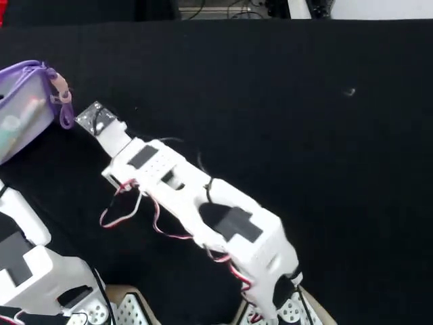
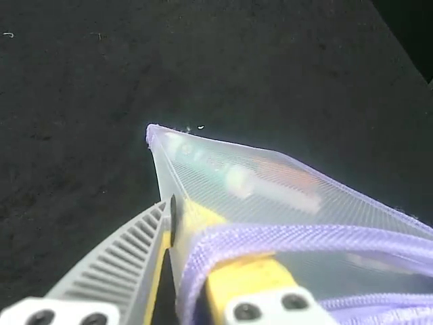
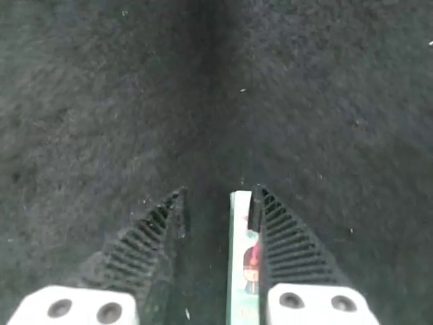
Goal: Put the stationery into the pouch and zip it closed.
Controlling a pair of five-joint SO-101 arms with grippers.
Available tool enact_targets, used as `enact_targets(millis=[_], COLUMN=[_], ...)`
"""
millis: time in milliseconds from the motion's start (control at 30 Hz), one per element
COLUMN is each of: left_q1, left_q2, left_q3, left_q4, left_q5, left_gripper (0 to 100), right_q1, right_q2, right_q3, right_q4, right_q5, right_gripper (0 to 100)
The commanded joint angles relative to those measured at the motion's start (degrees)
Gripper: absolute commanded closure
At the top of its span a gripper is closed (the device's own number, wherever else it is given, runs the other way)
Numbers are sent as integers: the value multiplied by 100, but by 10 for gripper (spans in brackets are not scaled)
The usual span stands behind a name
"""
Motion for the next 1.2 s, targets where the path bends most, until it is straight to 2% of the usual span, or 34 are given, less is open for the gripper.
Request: enact_targets(millis=[0, 333, 500, 667, 867, 933, 1033, 1167], left_q1=[-22, -4, 84, 92, 92, 136, 303, 778], left_q2=[-62, -62, -79, -79, -88, -97, -114, -123], left_q3=[-426, -426, -391, -382, -382, -382, -435, -664], left_q4=[-132, -123, -114, -114, -114, -105, 9, 246], left_q5=[-26, -26, -18, -18, -9, 0, 0, -9], left_gripper=[971, 971, 971, 971, 971, 971, 971, 971], right_q1=[132, 360, 246, -44, 141, 158, 255, 721], right_q2=[207, 207, 295, 611, 963, 1147, 1385, 1367], right_q3=[-822, -1358, -1314, -1393, -2026, -2360, -2914, -3600], right_q4=[686, 1565, 1556, 1556, 1960, 2198, 2646, 3279], right_q5=[9, 35, 44, 545, 554, 580, 589, 571], right_gripper=[853, 853, 851, 851, 855, 884, 989, 988])
